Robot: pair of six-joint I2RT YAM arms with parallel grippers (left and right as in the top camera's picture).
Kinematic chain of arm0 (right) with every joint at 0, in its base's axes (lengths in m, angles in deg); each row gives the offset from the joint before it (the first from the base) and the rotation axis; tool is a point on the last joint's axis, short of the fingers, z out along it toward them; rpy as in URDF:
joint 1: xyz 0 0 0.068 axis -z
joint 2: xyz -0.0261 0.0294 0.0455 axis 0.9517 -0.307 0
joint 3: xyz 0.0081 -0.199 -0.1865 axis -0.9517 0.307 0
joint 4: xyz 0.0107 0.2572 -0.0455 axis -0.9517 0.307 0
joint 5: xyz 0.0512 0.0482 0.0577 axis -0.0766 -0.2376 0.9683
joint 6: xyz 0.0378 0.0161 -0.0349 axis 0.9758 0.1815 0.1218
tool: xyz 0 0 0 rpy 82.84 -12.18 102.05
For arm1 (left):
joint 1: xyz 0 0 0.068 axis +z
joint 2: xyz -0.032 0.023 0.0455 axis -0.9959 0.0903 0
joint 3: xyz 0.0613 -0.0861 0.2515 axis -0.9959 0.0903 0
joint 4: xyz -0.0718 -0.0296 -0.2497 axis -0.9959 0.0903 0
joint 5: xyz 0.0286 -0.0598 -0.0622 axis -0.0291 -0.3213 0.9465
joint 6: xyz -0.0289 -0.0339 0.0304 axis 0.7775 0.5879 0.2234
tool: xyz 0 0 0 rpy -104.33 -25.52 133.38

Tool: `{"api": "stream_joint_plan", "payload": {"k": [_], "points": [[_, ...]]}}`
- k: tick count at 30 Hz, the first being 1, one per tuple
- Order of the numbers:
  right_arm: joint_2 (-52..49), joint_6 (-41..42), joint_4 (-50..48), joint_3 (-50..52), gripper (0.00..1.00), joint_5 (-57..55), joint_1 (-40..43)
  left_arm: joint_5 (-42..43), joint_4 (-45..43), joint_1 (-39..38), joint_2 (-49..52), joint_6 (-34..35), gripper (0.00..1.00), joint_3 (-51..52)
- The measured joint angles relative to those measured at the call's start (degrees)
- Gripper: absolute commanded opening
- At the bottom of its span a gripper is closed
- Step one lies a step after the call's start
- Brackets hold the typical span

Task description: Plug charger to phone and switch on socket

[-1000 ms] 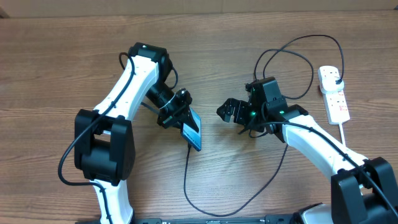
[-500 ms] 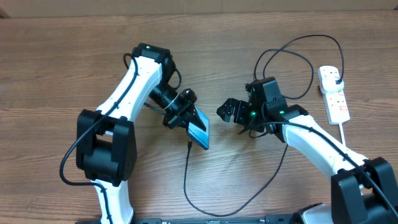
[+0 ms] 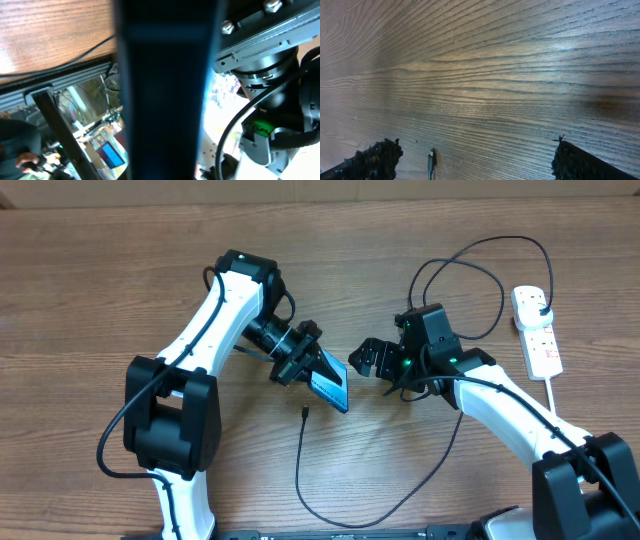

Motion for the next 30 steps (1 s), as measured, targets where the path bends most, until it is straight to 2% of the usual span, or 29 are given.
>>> {"api": "stream_joint_plan", "payload": {"k": [10,30], "points": [[0.0,0.0,0.0,0.0,1.00,0.0,0.0,0.4,0.0,0.0,0.0,6.7,0.04,0.0],[0.0,0.0,0.0,0.0,1.00,0.0,0.0,0.4,0.0,0.0,0.0,7.3,0.04,0.0]]}}
